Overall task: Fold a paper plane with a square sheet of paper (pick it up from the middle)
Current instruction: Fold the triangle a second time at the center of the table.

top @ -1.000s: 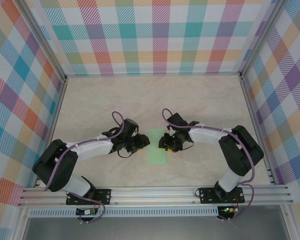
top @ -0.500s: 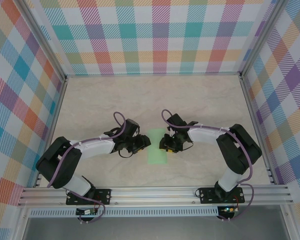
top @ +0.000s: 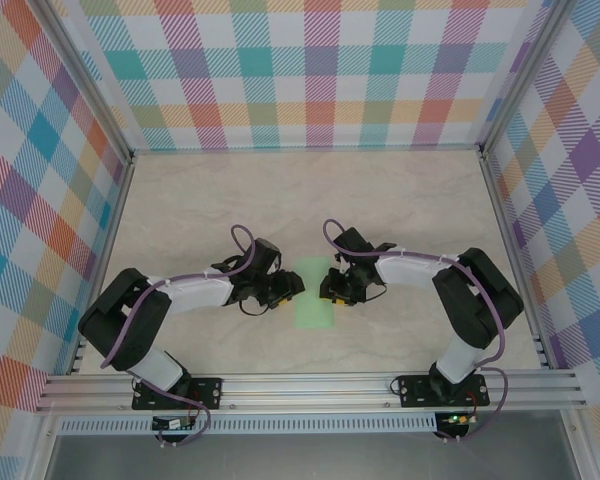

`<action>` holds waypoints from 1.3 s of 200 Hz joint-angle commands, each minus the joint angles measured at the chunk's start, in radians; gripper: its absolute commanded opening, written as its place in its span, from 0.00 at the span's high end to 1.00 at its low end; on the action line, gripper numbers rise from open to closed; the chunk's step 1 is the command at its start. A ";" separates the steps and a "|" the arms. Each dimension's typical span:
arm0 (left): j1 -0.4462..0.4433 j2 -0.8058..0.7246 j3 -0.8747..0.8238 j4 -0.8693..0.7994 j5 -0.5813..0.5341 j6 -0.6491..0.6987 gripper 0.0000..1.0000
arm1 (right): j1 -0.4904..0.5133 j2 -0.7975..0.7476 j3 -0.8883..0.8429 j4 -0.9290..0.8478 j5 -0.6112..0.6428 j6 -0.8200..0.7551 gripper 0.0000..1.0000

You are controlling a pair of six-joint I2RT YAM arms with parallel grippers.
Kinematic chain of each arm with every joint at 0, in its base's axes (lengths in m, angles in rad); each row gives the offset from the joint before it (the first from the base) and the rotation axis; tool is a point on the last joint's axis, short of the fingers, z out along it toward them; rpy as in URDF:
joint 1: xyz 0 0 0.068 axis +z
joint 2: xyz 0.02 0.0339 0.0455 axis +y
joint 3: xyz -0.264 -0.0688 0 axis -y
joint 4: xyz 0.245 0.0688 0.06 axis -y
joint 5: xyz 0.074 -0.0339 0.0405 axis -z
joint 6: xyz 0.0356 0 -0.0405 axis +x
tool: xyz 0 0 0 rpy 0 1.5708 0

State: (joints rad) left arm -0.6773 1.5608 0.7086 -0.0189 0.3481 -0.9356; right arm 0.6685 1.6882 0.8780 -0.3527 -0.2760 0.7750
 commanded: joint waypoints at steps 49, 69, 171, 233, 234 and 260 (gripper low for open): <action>-0.007 -0.005 0.007 -0.019 -0.006 -0.007 0.54 | 0.002 -0.078 0.023 -0.033 -0.029 -0.004 0.63; -0.007 -0.007 0.009 -0.022 -0.008 -0.006 0.54 | 0.002 -0.083 0.030 -0.012 -0.058 -0.002 0.63; -0.008 -0.004 0.020 -0.029 -0.001 0.000 0.54 | 0.002 0.012 -0.025 0.006 -0.006 0.009 0.64; -0.015 0.002 0.022 -0.016 0.016 -0.003 0.54 | 0.001 0.023 -0.055 0.008 0.015 0.009 0.64; -0.015 0.001 0.021 -0.015 0.016 -0.003 0.54 | 0.002 0.023 -0.055 0.008 0.014 0.010 0.64; -0.022 -0.001 0.020 -0.012 0.020 -0.007 0.54 | 0.002 0.031 -0.054 0.014 0.011 0.009 0.64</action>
State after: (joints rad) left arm -0.6868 1.5612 0.7094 -0.0235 0.3515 -0.9390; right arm 0.6678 1.6848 0.8581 -0.3138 -0.3065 0.7784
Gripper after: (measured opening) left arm 0.463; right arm 0.364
